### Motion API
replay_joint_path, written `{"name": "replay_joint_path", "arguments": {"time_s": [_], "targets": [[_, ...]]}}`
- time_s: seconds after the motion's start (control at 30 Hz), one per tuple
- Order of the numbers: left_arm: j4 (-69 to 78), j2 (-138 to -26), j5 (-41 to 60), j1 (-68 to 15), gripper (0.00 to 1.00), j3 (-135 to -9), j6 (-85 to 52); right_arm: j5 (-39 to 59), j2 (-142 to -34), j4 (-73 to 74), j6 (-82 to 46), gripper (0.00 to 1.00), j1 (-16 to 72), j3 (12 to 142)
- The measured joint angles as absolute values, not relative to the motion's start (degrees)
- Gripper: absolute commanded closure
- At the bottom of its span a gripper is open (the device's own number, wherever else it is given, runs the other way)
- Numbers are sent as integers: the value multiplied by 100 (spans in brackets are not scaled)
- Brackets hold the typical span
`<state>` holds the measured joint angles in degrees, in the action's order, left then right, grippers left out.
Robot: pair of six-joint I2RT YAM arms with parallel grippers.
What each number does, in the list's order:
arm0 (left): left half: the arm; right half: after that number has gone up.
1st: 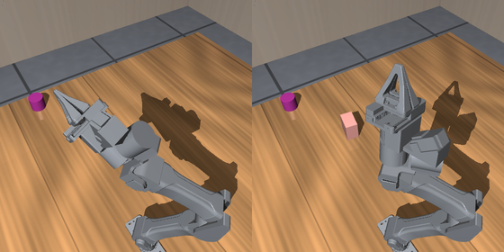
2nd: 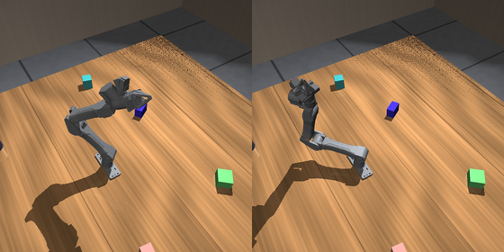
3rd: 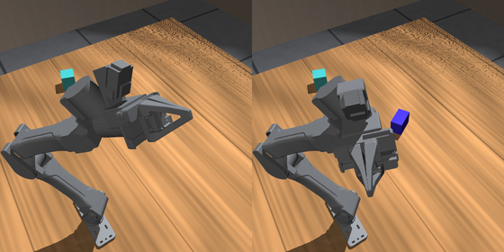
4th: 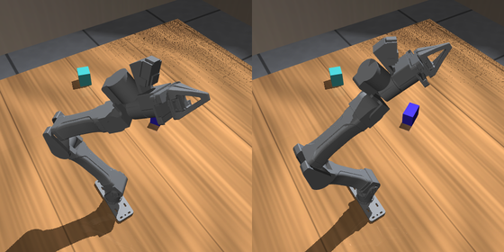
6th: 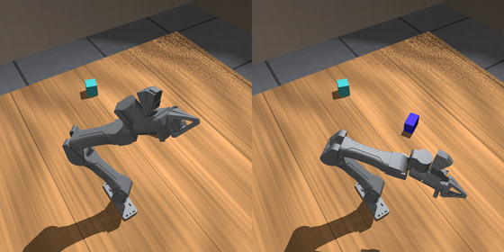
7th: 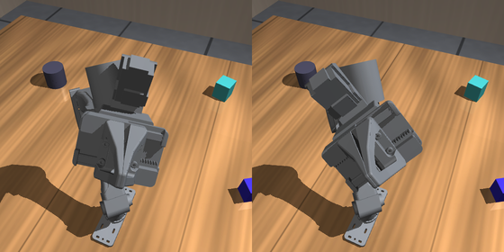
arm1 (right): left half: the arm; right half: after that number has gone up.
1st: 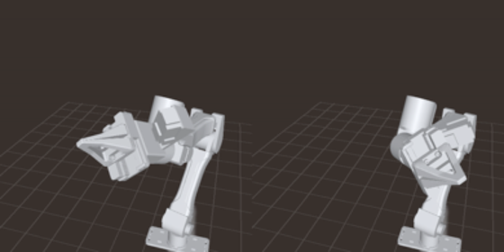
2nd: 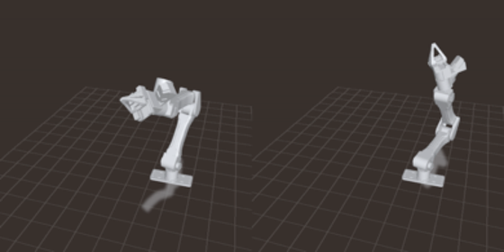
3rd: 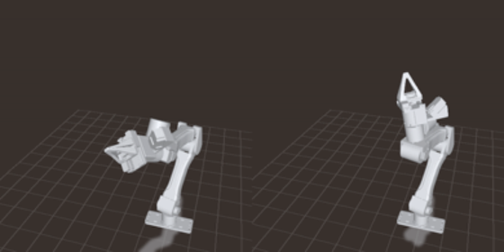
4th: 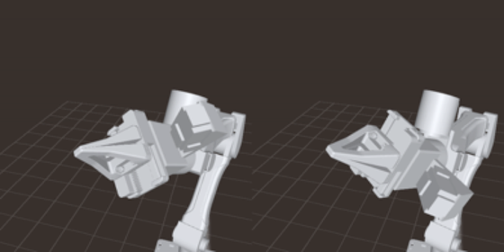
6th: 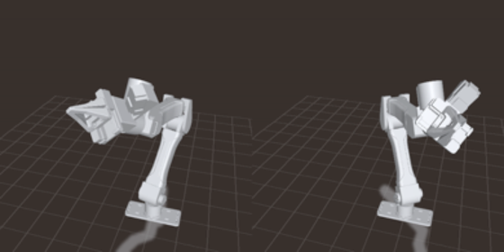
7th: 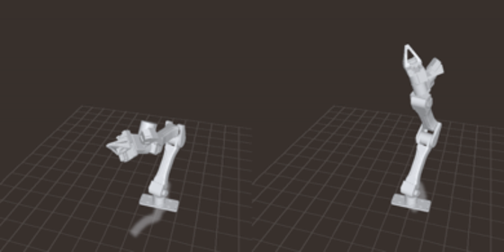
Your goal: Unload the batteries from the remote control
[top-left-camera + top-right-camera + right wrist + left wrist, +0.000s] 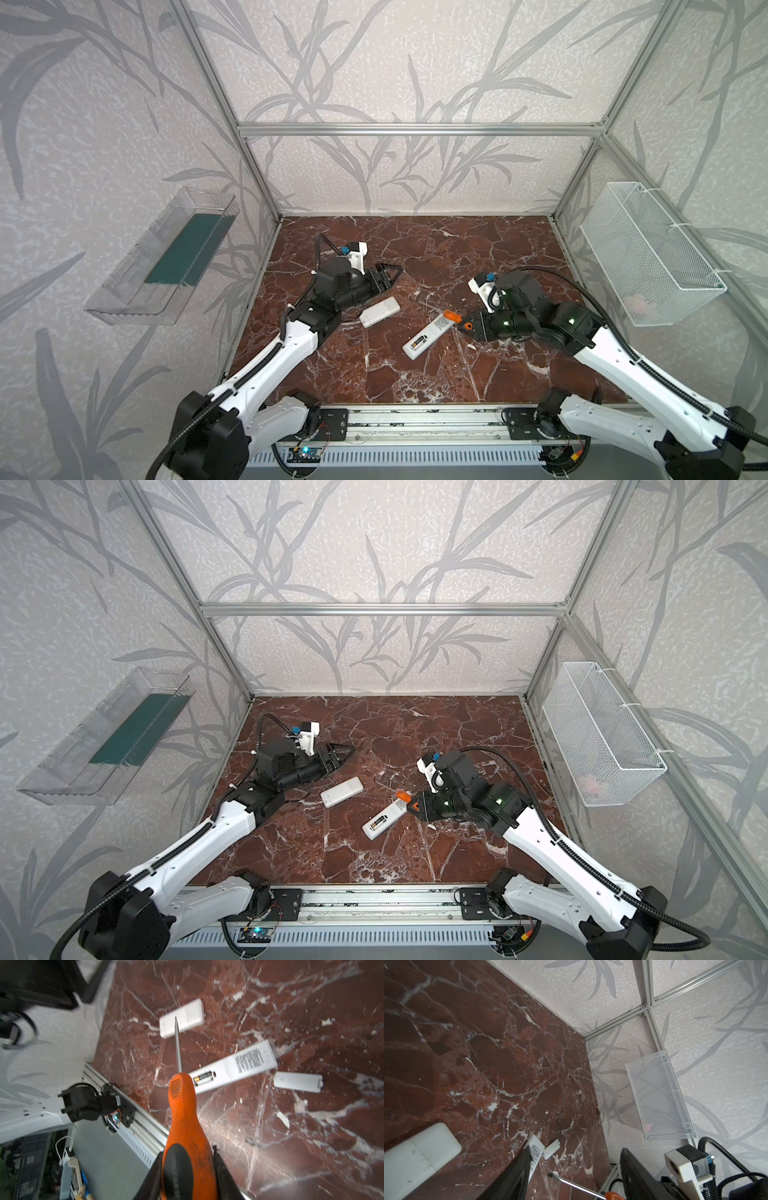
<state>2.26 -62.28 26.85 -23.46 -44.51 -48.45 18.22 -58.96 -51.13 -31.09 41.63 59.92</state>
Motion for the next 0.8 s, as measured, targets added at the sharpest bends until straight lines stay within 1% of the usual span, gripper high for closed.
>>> {"name": "replay_joint_path", "arguments": {"time_s": [0.17,0.37,0.67,0.8], "targets": [[-567,-6571,2816,-2303,35,-4541,-4084,1942,-6082,-6311,-2860,100,4180,6361],[-1031,-6928,2950,-2285,34,-4541,-3640,2016,-6195,-7067,-2637,100,4268,6543],[-1201,-7048,3002,-2281,34,-4541,-3319,2152,-6632,-7419,-2576,100,4803,6733],[-1177,-7113,3041,-2281,34,-4539,-3317,2147,-6805,-7437,-2563,100,4901,6733]]}}
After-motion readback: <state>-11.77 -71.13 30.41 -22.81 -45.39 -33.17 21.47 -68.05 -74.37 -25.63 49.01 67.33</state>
